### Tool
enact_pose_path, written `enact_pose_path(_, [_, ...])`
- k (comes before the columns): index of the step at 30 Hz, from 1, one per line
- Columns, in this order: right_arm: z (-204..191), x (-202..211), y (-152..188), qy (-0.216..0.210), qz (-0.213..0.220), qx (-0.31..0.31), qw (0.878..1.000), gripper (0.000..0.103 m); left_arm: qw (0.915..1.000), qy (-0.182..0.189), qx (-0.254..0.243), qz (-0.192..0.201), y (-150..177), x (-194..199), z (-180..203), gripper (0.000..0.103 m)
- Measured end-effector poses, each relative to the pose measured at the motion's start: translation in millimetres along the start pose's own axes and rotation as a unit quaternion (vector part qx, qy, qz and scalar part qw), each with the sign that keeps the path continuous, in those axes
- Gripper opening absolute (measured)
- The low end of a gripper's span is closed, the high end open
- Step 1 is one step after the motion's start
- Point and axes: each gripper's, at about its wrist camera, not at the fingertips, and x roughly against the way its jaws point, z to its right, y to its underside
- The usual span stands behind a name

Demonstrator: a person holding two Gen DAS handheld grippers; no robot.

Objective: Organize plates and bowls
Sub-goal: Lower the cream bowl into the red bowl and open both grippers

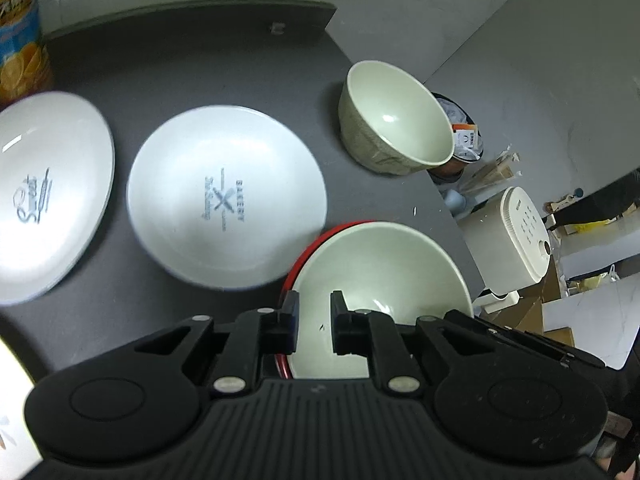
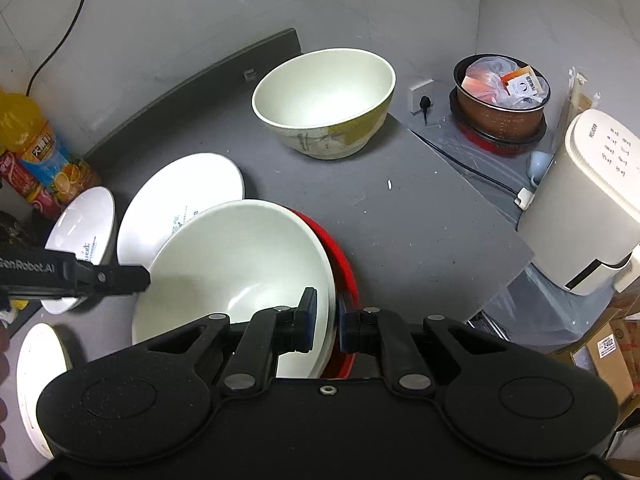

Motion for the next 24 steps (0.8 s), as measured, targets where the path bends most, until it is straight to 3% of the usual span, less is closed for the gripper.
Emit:
enact_pose_path(4, [-3, 3, -3, 0.001, -0.006, 0.011, 1.0, 0.021, 0.9997, -0.01, 0.02, 0.008, -4, 5, -4, 0.019])
enact_pose_path(5, [-3, 6, -4, -0.006, -0.004, 0.01, 1.0, 0.031, 0.9995, -0.016, 0.024, 0.008, -5, 5, -4, 0.025])
enact_pose_path(6, [-3, 9, -6, -0.009, 0.002, 0.008, 1.0, 0.049, 0.9994, -0.022, 0.027, 0.01, -7, 6, -5, 0.03])
enact_pose_path(8, [-5, 19, -11, 0.0, 0.023, 0.015, 1.0, 0.065, 0.9991, -0.027, 0.028, 0.017, -8, 8, -5, 0.038])
enact_pose_path(11, [-6, 28, -18, -0.009, 0.042, 0.029, 0.999, 0.068, 0.9985, -0.037, 0.031, 0.027, -11, 10, -4, 0.052])
enact_pose_path(15, [1, 32, -26, -0.03, 0.063, 0.025, 0.997, 0.091, 0.9973, -0.043, 0.031, 0.051, -15, 14, 0, 0.067])
enact_pose_path(17, [5, 31, -31, -0.028, 0.068, 0.024, 0.997, 0.091, 0.9959, -0.053, 0.037, 0.063, -17, 15, 3, 0.072])
enact_pose_path(21, [15, 29, -40, -0.04, 0.07, 0.013, 0.997, 0.103, 0.995, -0.063, 0.041, 0.066, -24, 10, 7, 0.075])
enact_pose_path(24, [20, 27, -48, -0.042, 0.075, 0.015, 0.996, 0.103, 0.9946, -0.068, 0.043, 0.065, -29, 7, 10, 0.075])
